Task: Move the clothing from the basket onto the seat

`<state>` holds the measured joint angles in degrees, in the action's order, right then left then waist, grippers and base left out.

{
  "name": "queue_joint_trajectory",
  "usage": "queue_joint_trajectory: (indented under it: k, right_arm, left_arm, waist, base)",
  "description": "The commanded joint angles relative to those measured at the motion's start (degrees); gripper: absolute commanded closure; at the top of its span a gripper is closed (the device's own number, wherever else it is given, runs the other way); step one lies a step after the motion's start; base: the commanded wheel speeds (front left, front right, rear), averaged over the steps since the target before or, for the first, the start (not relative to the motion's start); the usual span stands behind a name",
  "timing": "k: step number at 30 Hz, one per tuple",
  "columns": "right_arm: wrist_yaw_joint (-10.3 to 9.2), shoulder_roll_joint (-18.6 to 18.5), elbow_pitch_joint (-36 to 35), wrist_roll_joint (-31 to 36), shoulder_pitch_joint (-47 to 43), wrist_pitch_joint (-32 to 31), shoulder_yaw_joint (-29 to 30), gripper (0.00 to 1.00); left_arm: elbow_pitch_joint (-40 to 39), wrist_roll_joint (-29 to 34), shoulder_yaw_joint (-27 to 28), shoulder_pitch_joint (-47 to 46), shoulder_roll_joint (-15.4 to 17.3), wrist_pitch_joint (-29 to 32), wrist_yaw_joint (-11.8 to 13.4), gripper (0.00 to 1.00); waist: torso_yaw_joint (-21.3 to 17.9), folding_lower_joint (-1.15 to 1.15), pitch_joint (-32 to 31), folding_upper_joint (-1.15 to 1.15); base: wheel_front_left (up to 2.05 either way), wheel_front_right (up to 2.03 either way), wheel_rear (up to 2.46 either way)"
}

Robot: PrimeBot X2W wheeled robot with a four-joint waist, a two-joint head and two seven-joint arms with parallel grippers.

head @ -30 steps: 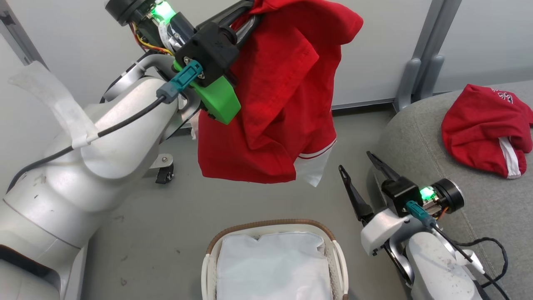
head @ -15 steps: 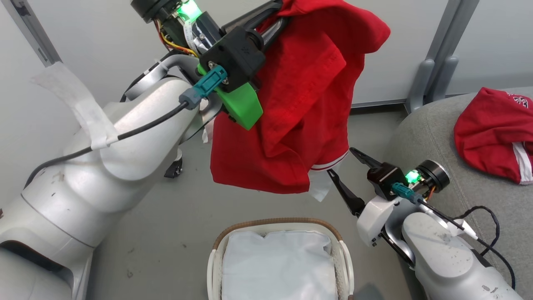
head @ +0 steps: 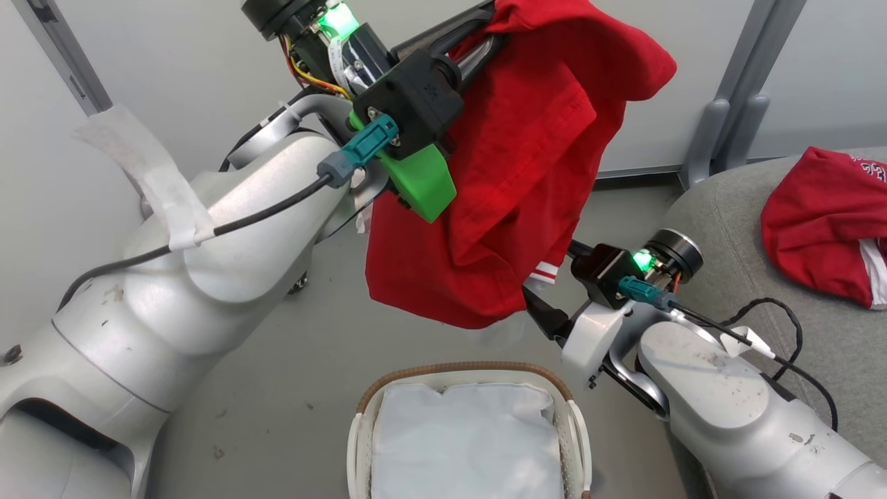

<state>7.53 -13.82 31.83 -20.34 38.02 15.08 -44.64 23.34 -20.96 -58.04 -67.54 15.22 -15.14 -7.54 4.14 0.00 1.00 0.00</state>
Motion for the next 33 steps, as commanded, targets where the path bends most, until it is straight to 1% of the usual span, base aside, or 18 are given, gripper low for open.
queue_joint_trajectory:
  k: [1,2,3,4,5,17,23,24,26,27,28,29,30,33]
  right_arm:
    - [-0.08,0.16,-0.42,-0.43,0.73,0.14,-0.02,0.0]
    - [-0.08,0.32,-0.59,-0.28,0.96,0.14,0.04,0.05]
    - [-0.08,0.6,-1.01,0.16,1.26,0.14,0.41,0.52]
    - [-0.08,0.85,-1.42,0.35,1.33,0.14,0.73,0.67]
    - [-0.08,1.1,-1.97,0.75,1.27,0.14,1.01,1.0]
    - [-0.08,1.2,-7.0,4.22,-2.94,0.14,6.67,1.0]
    - [-0.08,1.62,-9.06,4.89,-5.35,0.14,10.91,1.0]
    - [-0.08,1.63,-9.52,5.19,-5.74,0.14,11.6,1.0]
    - [-0.08,1.65,-10.06,5.4,-6.22,0.14,12.78,1.0]
    - [-0.08,1.7,-10.42,5.62,-6.51,0.14,13.66,1.0]
    - [-0.08,1.79,-10.8,5.78,-6.84,0.14,14.54,1.0]
    - [-0.08,1.89,-11.05,5.88,-7.11,0.14,15.15,1.0]
    - [-0.08,1.9,-11.32,6.07,-7.37,0.14,15.72,1.0]
    - [-0.08,1.81,-12.1,6.84,-7.8,0.14,17.41,1.0]
  left_arm:
    - [-0.05,-0.22,-0.06,-0.44,-0.31,0.01,0.14,1.0]
    - [0.01,-0.33,-0.02,-0.29,-0.36,0.01,0.14,1.0]
    - [0.13,-0.56,0.06,-0.01,-0.4,0.01,0.14,1.0]
    - [0.23,-0.72,0.12,0.25,-0.41,0.01,0.14,1.0]
    - [0.37,-0.94,0.23,0.68,-0.42,0.01,0.14,1.0]
    - [3.87,-4.23,1.66,5.4,0.27,0.02,0.14,1.0]
    - [7.0,-6.96,3.13,9.69,0.11,0.02,0.14,1.0]
    - [7.6,-7.38,3.39,10.41,-0.05,0.02,0.14,0.97]
    - [8.15,-8.54,4.42,11.75,-0.57,0.02,0.14,0.82]
    - [8.48,-9.07,5.12,12.81,-0.87,0.02,0.14,0.71]
    - [8.62,-9.27,5.8,13.85,-1.09,0.02,0.14,0.41]
    - [8.64,-9.43,6.39,14.71,-1.25,0.02,0.14,0.05]
    - [8.67,-9.57,7.18,15.76,-1.48,0.02,0.14,0.0]
    - [8.62,-9.28,9.12,18.65,-1.93,0.02,0.14,0.0]
  waist:
    - [0.05,0.0,-0.01,0.0]
    - [0.08,0.0,-0.02,0.0]
    - [0.11,0.0,-0.03,0.0]
    - [0.13,0.0,-0.05,0.0]
    - [0.15,0.0,-0.09,0.0]
    - [-0.16,0.0,-0.64,0.0]
    - [-0.61,0.0,-0.9,0.0]
    - [-0.67,0.0,-0.94,0.0]
    - [-0.73,0.0,-0.98,0.0]
    - [-0.75,0.0,-1.0,0.0]
    - [-0.75,0.0,-1.01,0.0]
    - [-0.74,0.0,-1.01,0.0]
    - [-0.73,0.0,-1.0,0.0]
    - [-0.73,0.0,-0.99,0.0]
  base:
    - [0.0,0.0,0.0]
    - [0.0,0.0,0.0]
    - [0.0,0.0,0.0]
    - [0.0,0.0,0.0]
    - [0.0,0.0,0.0]
    - [0.0,0.0,0.0]
    - [0.0,0.0,0.0]
    - [0.0,0.0,0.0]
    - [0.0,0.0,0.0]
    - [0.0,0.0,0.0]
    - [0.0,0.0,0.0]
    - [0.0,0.0,0.0]
    - [0.0,0.0,0.0]
    - [0.0,0.0,0.0]
